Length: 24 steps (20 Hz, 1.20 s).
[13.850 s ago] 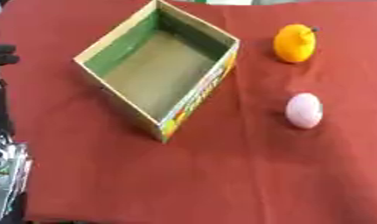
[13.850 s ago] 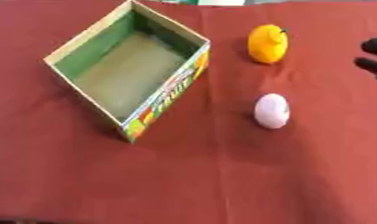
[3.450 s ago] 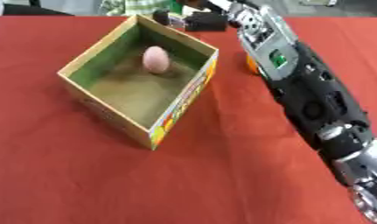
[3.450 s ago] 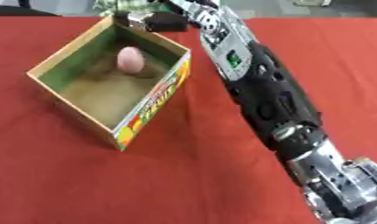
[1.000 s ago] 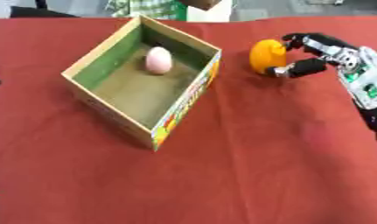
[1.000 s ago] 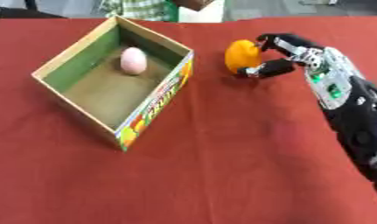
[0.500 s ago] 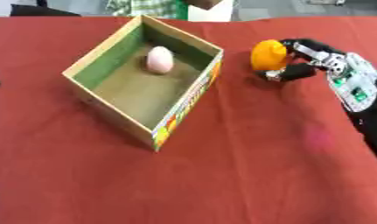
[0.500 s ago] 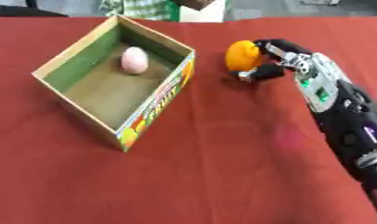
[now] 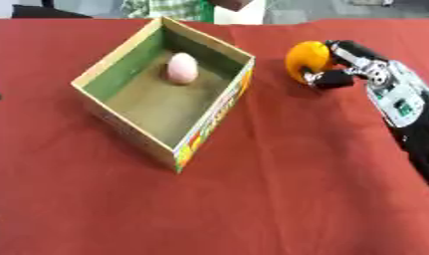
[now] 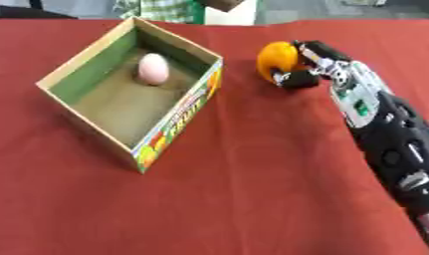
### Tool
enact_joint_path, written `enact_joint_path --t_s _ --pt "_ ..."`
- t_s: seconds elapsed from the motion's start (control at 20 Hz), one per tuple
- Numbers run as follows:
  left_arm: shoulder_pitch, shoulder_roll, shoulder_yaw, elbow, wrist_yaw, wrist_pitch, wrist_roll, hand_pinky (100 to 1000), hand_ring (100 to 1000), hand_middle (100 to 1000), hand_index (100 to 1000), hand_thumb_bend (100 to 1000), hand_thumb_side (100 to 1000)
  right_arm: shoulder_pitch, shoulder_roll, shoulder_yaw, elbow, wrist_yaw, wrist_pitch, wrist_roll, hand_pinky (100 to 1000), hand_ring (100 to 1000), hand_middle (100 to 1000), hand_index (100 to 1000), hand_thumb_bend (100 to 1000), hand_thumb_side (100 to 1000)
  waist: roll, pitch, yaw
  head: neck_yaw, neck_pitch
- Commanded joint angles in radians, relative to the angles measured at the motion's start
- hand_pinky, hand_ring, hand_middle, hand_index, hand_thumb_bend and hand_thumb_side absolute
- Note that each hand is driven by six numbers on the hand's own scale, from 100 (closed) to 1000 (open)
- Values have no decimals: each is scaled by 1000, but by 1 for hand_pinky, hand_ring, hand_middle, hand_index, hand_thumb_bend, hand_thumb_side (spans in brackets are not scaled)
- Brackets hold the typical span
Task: Pick up objects on the table and place them in the box.
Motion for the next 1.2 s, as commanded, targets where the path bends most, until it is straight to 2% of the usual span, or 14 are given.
enact_joint_path --t_s 0.05,0.15,0.4,0.95,1.2 --pt "-8 14 0 -20 1 1 -5 575 583 642 728 100 651 -22 -31 5 -42 -2 9 -28 761 715 457 655 100 125 -1 -24 -1 2 -5" --pt "-8 14 0 -20 1 1 -6 575 583 642 728 100 650 -23 -30 3 -47 -1 16 -47 749 692 448 650 100 100 -1 -26 0 3 -5" --pt "-5 14 1 -20 1 4 -5 575 584 642 728 100 651 -33 -32 2 -76 -31 30 -69 746 685 456 663 100 273 -1 -30 -2 4 -3" --pt "-2 17 1 -20 -1 7 -7 574 584 643 727 100 649 -78 -50 11 -217 -165 83 -40 738 665 424 644 100 270 -5 -38 -6 3 1" --pt "-1 22 0 -20 -1 6 -8 574 584 644 727 100 649 -140 -24 41 -278 -193 82 -18 737 662 424 645 100 266 -9 -45 -4 -2 19"
